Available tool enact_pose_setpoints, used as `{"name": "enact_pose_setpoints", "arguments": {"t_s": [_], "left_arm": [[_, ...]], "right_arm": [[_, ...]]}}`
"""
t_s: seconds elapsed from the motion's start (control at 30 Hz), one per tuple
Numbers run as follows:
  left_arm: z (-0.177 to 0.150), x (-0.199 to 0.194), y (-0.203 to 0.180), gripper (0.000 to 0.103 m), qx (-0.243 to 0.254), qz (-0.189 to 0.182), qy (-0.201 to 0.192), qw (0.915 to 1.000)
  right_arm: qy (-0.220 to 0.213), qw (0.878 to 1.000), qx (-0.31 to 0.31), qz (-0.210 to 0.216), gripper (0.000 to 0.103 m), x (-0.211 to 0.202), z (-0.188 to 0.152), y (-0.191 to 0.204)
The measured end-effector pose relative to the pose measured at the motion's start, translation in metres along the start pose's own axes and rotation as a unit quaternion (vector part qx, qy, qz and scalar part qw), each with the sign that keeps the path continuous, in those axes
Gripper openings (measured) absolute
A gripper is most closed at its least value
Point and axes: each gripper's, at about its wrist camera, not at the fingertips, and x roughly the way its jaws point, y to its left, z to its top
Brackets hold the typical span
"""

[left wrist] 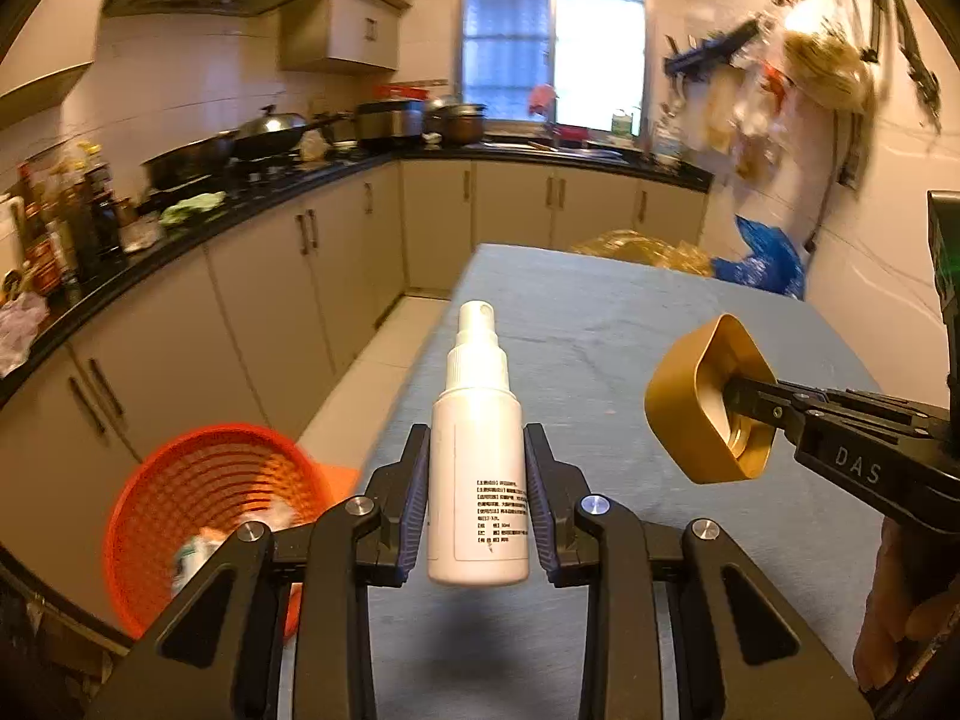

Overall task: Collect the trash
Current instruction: 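Carry the spray bottle and yellow container to the wastebasket and open both tools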

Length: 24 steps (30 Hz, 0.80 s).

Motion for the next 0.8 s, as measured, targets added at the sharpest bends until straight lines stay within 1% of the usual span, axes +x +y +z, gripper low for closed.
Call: {"name": "enact_pose_setpoints", "arguments": {"t_s": [0.13, 0.37, 0.47, 0.57, 0.67, 0.8], "left_arm": [[-0.002, -0.012, 0.032, 0.029, -0.021, 0.023, -0.008, 0.9995], [-0.016, -0.024, 0.107, 0.029, -0.067, 0.073, -0.007, 0.9950], [-0.024, -0.021, 0.141, 0.029, -0.093, 0.093, 0.002, 0.9913], [-0.035, -0.014, 0.168, 0.029, -0.116, 0.102, 0.017, 0.9879], [-0.042, -0.006, 0.181, 0.029, -0.126, 0.108, 0.030, 0.9857], [-0.049, -0.003, 0.193, 0.029, -0.134, 0.111, 0.034, 0.9842]], "right_arm": [[0.008, 1.000, -0.022, 0.019, 0.011, 0.010, 0.004, 0.036], [0.031, 0.996, -0.055, 0.056, 0.011, 0.038, 0.006, 0.102], [0.042, 0.994, -0.071, 0.067, 0.011, 0.053, 0.007, 0.127], [0.053, 0.993, -0.080, 0.075, 0.011, 0.067, 0.006, 0.149], [0.068, 0.991, -0.085, 0.084, 0.012, 0.082, 0.003, 0.166], [0.085, 0.988, -0.089, 0.094, 0.012, 0.100, 0.000, 0.184]]}}
